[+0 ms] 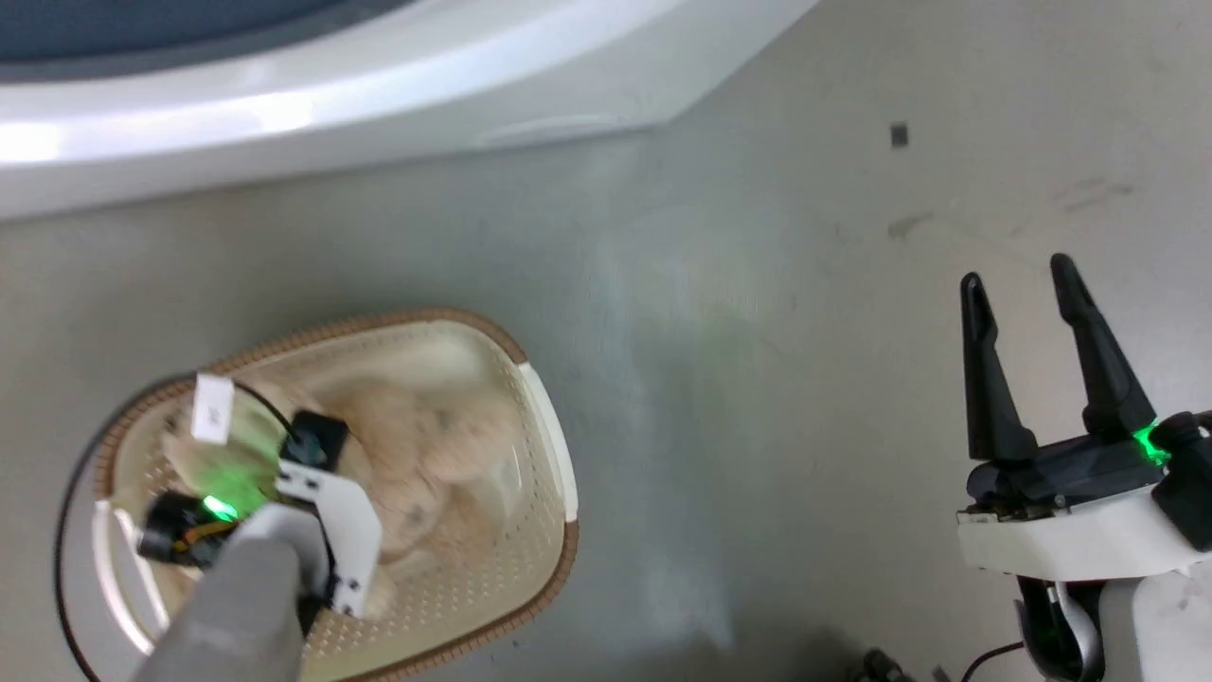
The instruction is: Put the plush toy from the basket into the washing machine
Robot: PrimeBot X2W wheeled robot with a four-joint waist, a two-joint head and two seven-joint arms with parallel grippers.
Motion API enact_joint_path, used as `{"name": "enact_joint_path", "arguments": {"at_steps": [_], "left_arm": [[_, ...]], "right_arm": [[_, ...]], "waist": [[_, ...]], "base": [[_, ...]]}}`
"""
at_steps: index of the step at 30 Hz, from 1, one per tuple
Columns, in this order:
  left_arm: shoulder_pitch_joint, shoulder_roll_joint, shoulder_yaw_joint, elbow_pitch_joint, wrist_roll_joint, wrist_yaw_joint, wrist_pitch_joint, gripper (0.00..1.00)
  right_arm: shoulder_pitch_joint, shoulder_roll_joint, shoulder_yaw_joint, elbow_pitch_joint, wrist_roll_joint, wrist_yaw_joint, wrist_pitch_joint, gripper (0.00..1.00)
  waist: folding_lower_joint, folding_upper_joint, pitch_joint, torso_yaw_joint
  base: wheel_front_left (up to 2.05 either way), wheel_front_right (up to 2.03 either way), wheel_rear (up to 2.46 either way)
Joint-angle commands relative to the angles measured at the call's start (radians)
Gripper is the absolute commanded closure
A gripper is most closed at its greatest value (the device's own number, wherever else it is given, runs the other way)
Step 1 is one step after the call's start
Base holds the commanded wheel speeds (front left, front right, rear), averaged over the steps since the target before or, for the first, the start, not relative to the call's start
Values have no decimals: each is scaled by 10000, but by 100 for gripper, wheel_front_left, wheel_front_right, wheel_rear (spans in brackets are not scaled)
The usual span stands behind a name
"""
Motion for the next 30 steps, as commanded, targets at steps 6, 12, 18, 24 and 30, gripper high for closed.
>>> {"name": "enact_joint_path", "arguments": {"at_steps": [6,12,18,24,30], "left_arm": [[821,-315,-21,22,-301,-84,-614,100],[1418,-562,-132,22,-428,-152,-1323,100],[1925,-779,-153,-132,-597,-183,-1965,100],[2442,-869,7,-1029,-818,-102,-2168,100],[3372,-809,455,-3022,-1059,126,-2176,100]], "right_arm": [[206,-2,79,365,-219,-9,-44,0],[538,-2,-13,605,-380,-9,-44,0],[959,-2,-72,797,-423,-9,-44,0],[1360,-2,-80,903,-422,-9,-44,0],[1675,-2,-84,977,-421,-9,-44,0]], "waist": [[-1,0,-1764,253],[-1,0,-2999,536],[-1,0,-4083,861],[-1,0,-4952,1181],[-1,0,-5638,1420]], "base": [[0,0,0],[0,0,0],[0,0,0],[0,0,0],[0,0,0]]}}
